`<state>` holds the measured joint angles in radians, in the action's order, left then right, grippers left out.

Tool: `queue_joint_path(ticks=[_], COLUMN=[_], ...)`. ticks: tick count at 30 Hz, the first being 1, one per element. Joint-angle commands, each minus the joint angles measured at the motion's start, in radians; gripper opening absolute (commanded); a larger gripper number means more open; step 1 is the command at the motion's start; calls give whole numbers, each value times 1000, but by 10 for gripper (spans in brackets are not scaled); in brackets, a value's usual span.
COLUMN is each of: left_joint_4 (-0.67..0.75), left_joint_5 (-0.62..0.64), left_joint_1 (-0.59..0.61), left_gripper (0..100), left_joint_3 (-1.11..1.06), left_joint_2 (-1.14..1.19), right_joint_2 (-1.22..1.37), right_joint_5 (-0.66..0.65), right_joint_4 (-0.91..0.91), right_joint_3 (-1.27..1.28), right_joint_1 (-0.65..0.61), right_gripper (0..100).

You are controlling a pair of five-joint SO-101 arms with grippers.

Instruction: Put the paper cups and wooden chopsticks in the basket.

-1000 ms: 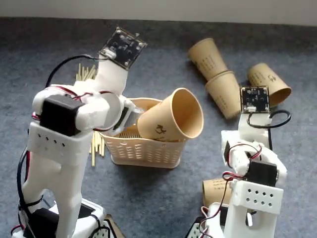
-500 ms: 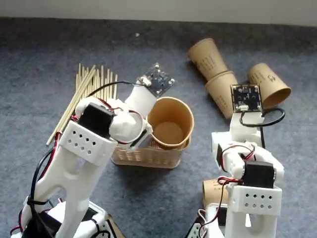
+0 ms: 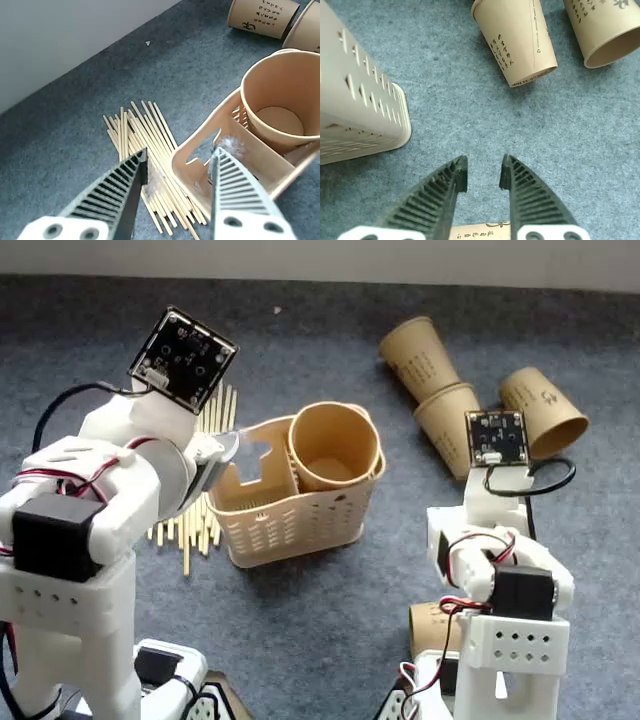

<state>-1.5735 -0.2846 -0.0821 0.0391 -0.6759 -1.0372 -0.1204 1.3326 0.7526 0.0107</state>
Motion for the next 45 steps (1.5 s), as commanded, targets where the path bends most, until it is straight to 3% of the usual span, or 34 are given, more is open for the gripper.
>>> queue_joint_path(ticks=[1, 9, 15, 25, 29, 35, 39, 45], left_joint_4=[12, 164, 281, 376, 368, 321, 299, 304], left_joint_5=[46, 258, 315, 301, 218, 215, 215, 252], left_joint_1=[53, 295, 237, 180, 120, 42, 15, 88], left_gripper=[222, 222, 222, 224, 222, 223, 223, 221], left_joint_3=[27, -12, -10, -2, -4, -7, -7, 35], left_joint_2=[47, 220, 452, 905, 960, 977, 977, 963], right_joint_2=[5, 5, 4, -2, -2, 4, 2, -2], right_joint_5=[-15, -137, -155, -157, -157, -252, -253, -259], right_joint_4=[4, -73, -79, -85, -85, -85, -120, -189], right_joint_3=[-51, -50, 16, 85, 87, 87, 87, 71], right_joint_1=[-5, 268, 291, 297, 297, 300, 366, 495], right_gripper=[119, 119, 119, 119, 119, 119, 119, 119])
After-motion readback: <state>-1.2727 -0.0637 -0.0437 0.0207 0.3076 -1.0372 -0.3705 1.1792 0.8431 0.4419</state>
